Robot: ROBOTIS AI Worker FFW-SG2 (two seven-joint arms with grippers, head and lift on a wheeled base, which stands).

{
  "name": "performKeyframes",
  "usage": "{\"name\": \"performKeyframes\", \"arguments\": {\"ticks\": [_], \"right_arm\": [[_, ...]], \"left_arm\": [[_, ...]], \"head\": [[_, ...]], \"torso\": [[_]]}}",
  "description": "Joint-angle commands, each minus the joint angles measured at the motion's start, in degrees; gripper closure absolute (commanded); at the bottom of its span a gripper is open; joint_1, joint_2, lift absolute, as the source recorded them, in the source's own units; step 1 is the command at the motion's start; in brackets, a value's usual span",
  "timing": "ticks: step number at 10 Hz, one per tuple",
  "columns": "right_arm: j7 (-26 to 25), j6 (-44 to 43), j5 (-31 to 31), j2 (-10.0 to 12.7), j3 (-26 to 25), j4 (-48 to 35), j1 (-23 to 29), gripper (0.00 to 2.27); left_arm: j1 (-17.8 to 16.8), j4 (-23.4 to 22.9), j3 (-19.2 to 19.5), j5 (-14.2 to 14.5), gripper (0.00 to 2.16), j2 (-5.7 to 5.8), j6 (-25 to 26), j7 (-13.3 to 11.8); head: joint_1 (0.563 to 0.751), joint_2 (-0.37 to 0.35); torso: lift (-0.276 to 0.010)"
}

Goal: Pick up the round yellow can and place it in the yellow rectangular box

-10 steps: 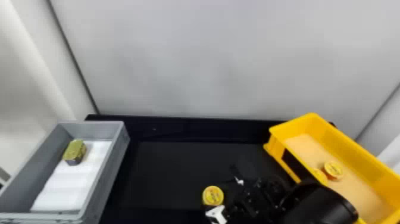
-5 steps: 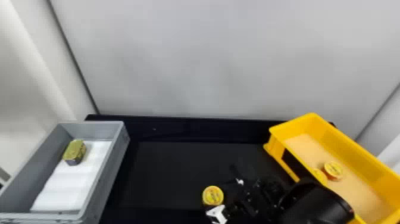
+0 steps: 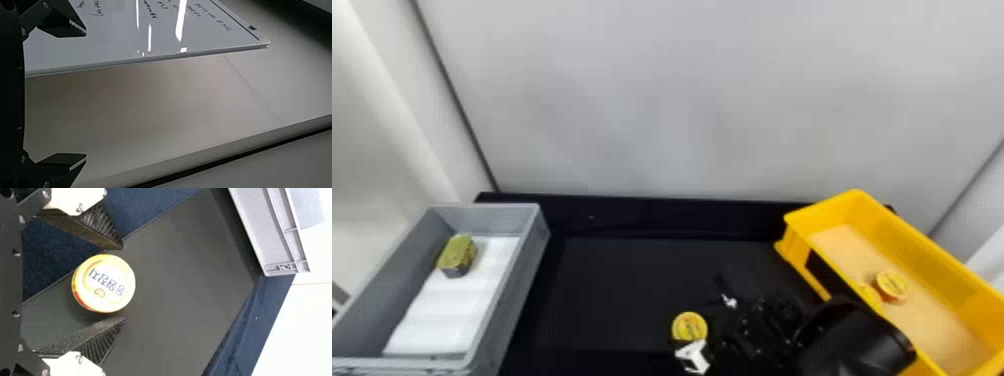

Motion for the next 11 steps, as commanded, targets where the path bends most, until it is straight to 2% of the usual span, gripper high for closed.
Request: {"name": "performKeyframes", "arguments": {"ticks": [1,7,11], "right_arm": [[-0.1,0.0,0.1,0.1,0.0,-0.3,0.0,0.26],[-1.1,0.4,-0.1,0.2,0.0,-0.7,0.3,0.75],[-1.8,1.6,-0.2,0.4,-0.7,-3.3,0.5,0.81]], "left_arm": [[0.1,0.0,0.2,-0.1,0.15,-0.15,-0.1,0.1],[0.1,0.1,0.7,0.0,0.16,-0.15,-0.1,0.1],[0.2,0.1,0.9,0.0,0.16,-0.15,-0.1,0.1]], "head": [[0.686,0.014],[0.686,0.014],[0.686,0.014]], "torso": [[-0.056],[-0.056],[-0.056]]}}
